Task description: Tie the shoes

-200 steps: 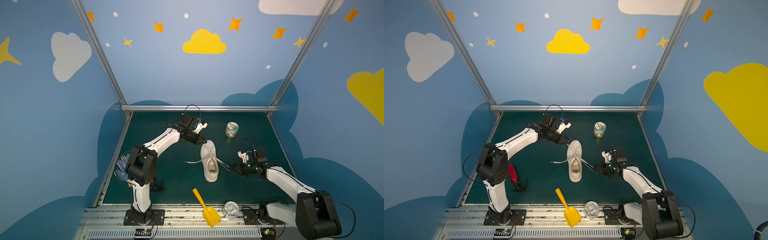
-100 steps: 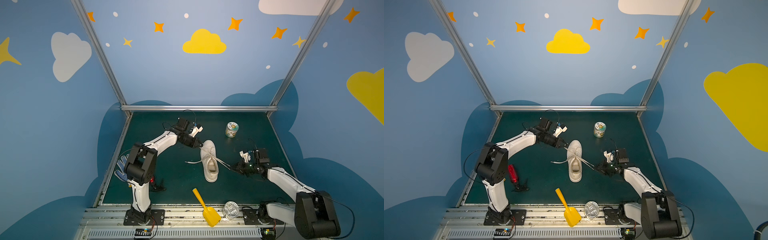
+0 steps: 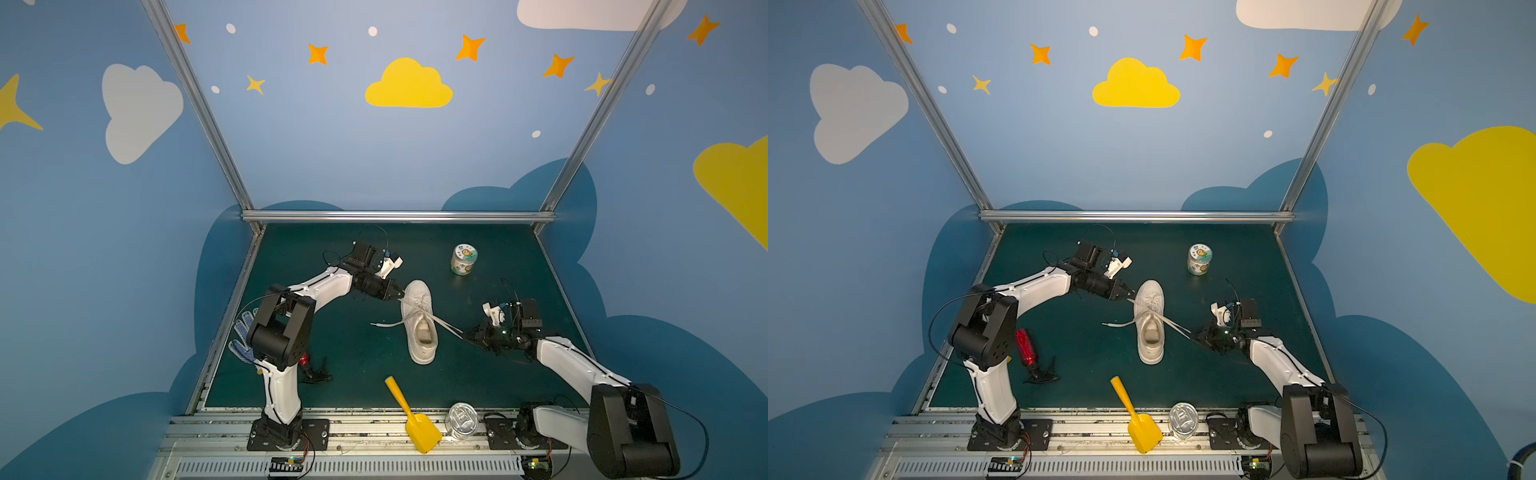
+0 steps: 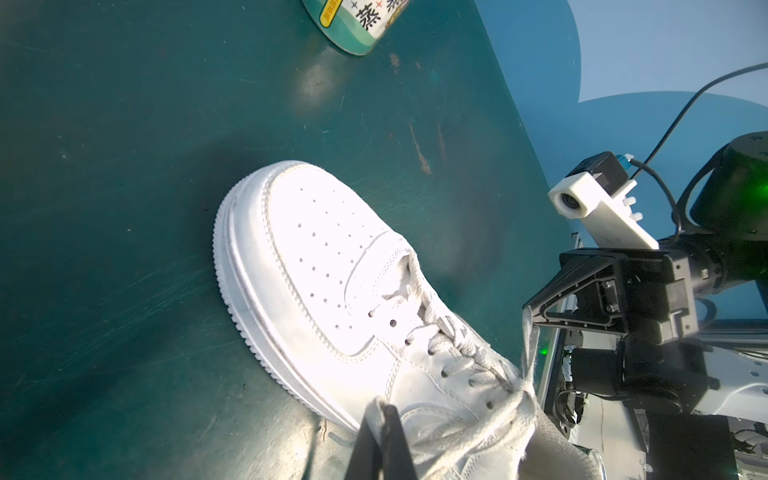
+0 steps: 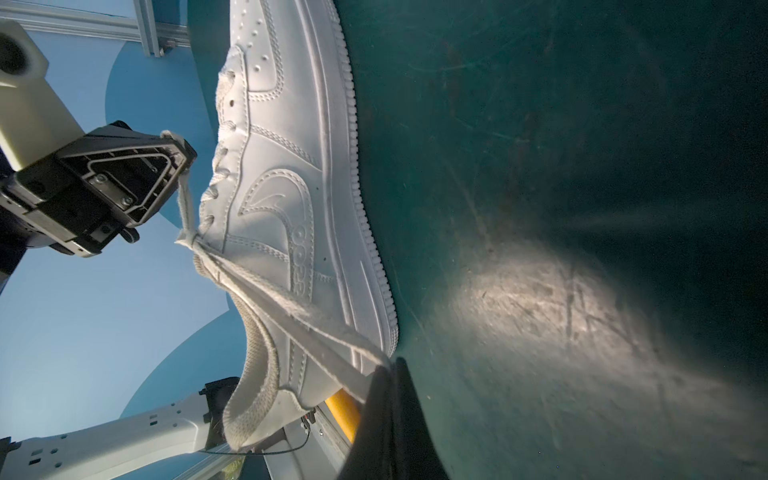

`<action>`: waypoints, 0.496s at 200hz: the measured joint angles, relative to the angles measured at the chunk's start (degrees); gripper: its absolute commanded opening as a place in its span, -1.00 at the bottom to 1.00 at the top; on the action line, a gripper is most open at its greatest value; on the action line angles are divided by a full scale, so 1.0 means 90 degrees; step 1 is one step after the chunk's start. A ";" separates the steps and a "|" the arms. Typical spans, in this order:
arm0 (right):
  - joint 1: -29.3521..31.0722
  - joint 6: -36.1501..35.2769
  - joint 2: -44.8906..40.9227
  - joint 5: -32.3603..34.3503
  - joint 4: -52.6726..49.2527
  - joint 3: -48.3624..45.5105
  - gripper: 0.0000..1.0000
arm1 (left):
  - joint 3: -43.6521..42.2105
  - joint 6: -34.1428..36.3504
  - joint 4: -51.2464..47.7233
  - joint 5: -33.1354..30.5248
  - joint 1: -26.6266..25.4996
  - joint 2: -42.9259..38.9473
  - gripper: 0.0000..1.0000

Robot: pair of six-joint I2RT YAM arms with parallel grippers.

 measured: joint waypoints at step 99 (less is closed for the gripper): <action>-0.0289 -0.0002 0.0000 -0.0228 0.0075 -0.0075 -1.00 | -0.0559 -0.0267 0.0648 0.0325 0.0109 -0.0117 -0.94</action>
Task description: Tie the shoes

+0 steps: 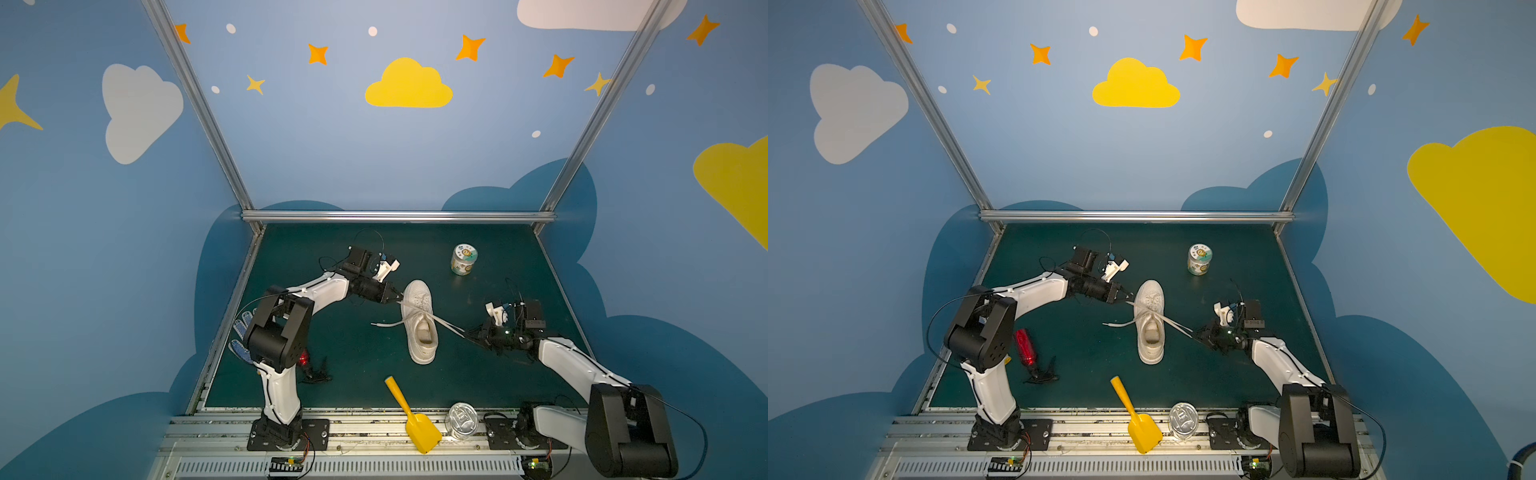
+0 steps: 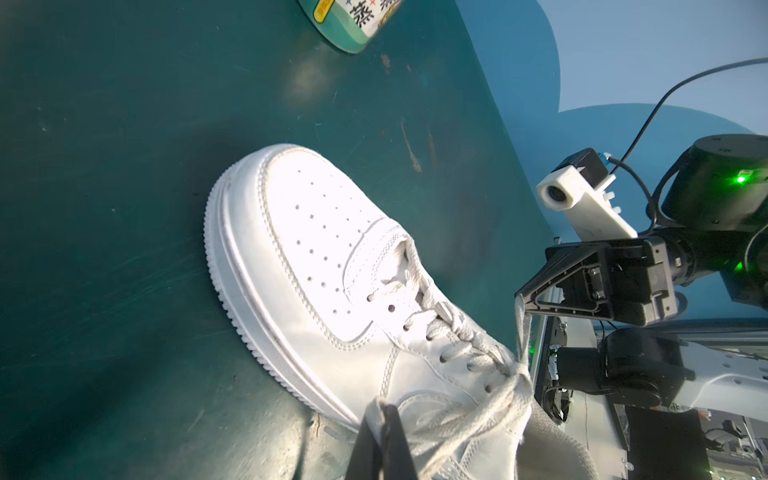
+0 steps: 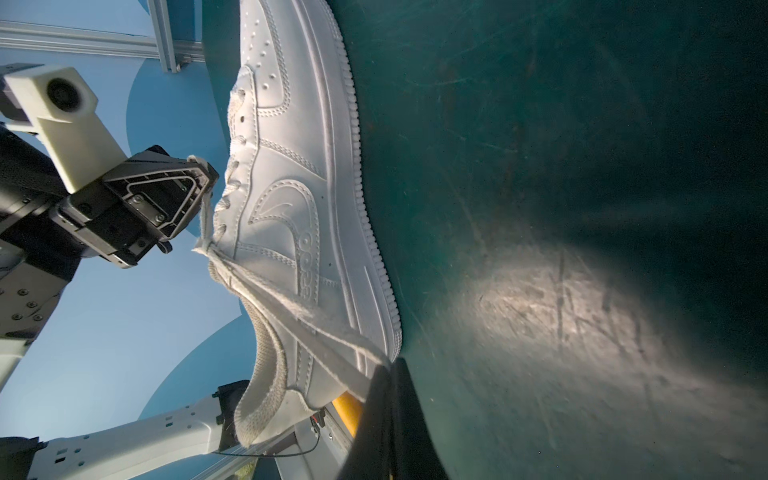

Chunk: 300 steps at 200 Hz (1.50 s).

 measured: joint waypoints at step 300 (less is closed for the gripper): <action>0.0308 -0.2356 -0.0168 0.1552 -0.2011 0.2137 0.04 | -0.0617 0.4146 -0.2096 -0.2016 -0.0376 -0.0901 0.43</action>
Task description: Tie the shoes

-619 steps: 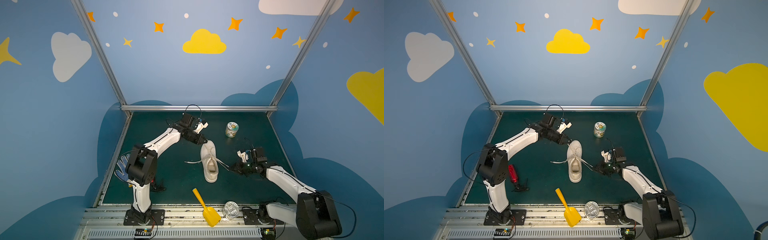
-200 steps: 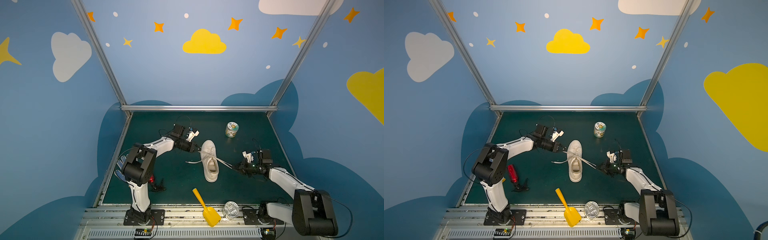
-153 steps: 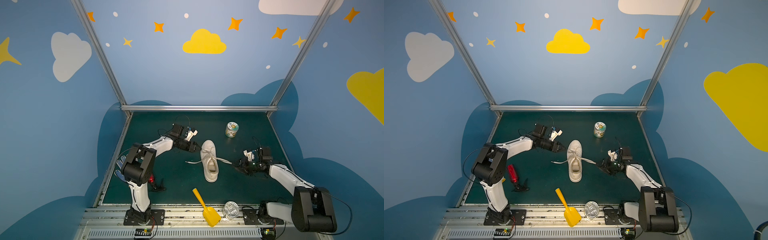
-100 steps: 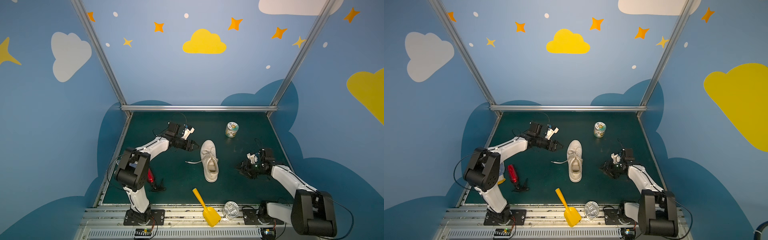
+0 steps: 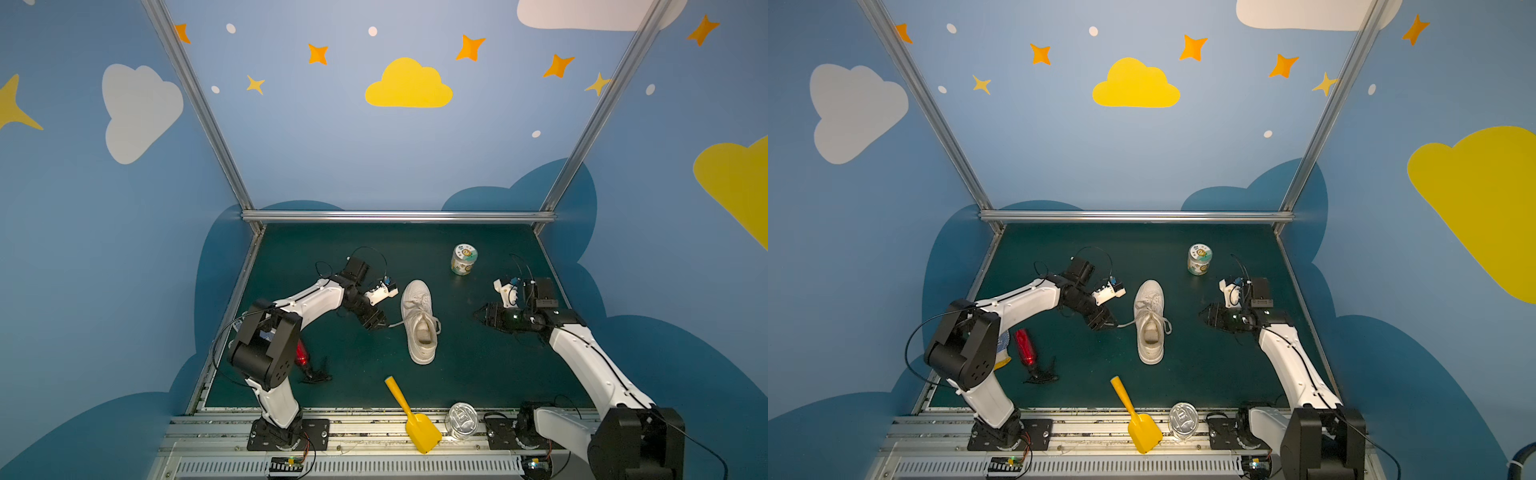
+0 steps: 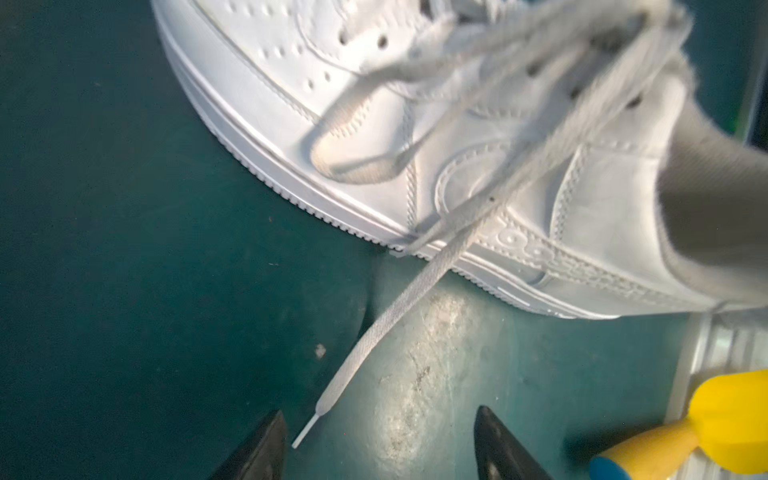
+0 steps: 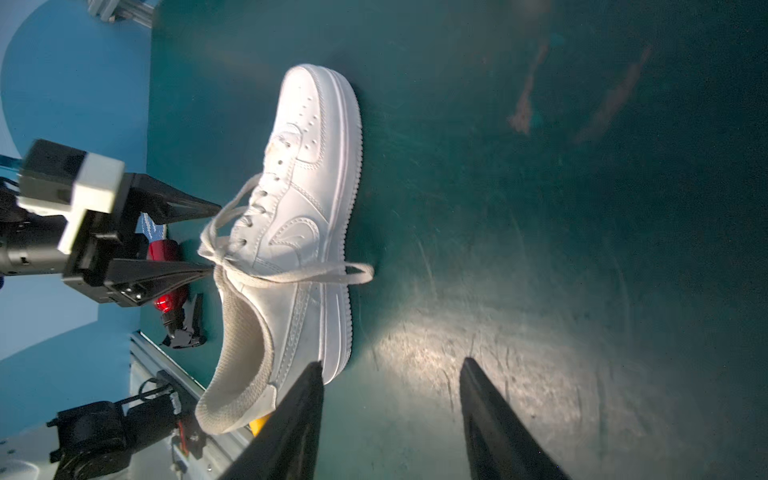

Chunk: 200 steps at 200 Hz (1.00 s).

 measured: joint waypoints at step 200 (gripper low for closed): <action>0.0738 -0.0449 0.2106 -0.0100 -0.0046 0.1826 -0.10 | -0.0141 0.1086 0.0729 -0.1525 -0.0957 0.0573 0.07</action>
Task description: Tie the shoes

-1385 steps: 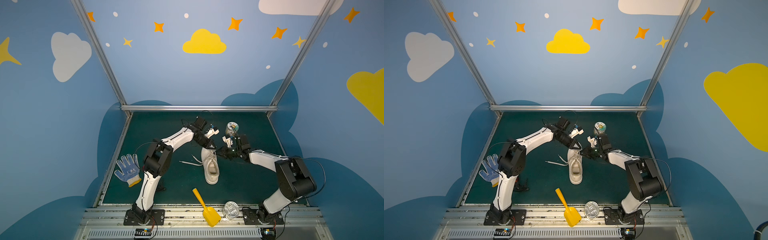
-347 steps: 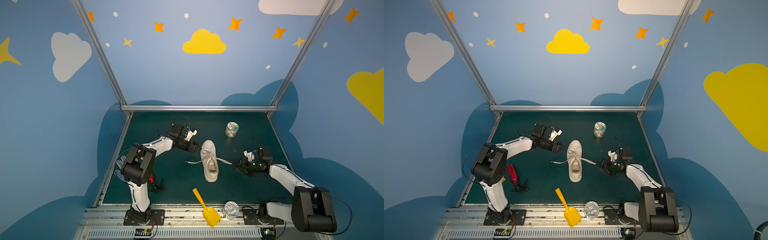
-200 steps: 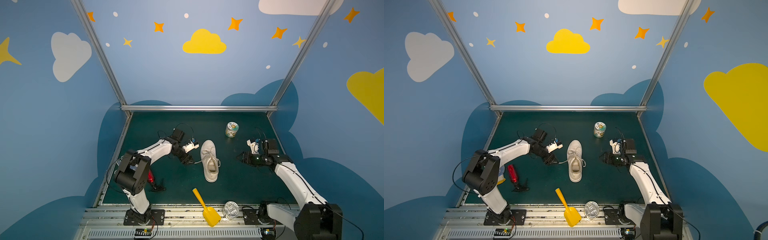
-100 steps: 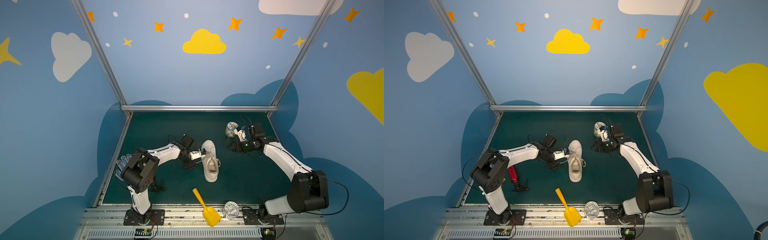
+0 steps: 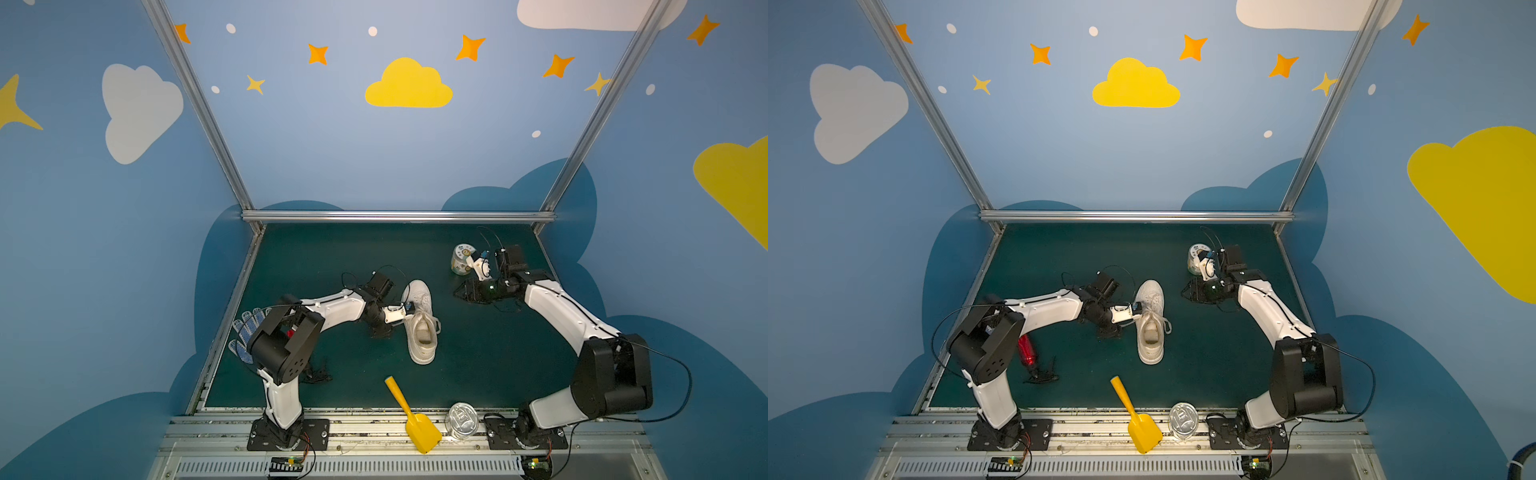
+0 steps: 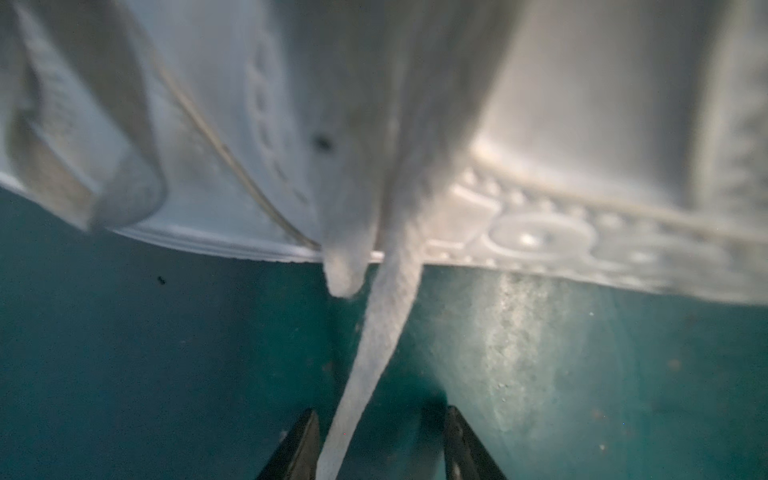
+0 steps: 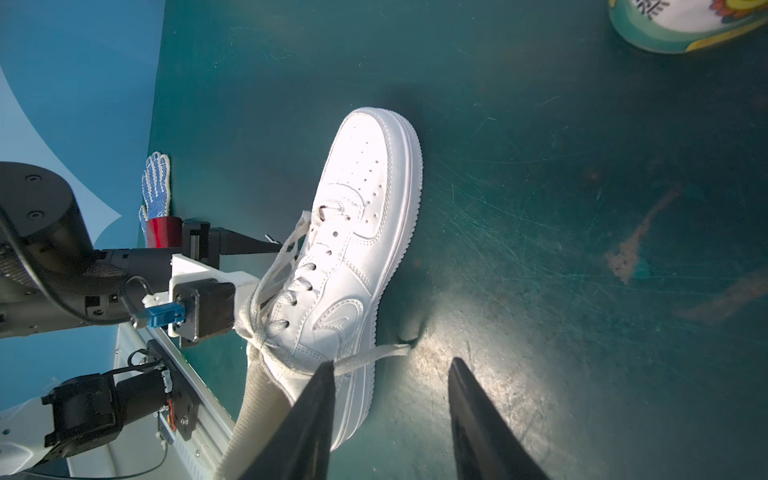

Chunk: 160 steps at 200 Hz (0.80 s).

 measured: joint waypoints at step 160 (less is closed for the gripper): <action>0.0000 -0.0182 0.0362 -0.0202 -0.0418 0.0624 -0.11 | -0.2096 -0.3820 0.2861 0.0454 0.0066 -0.1307 0.22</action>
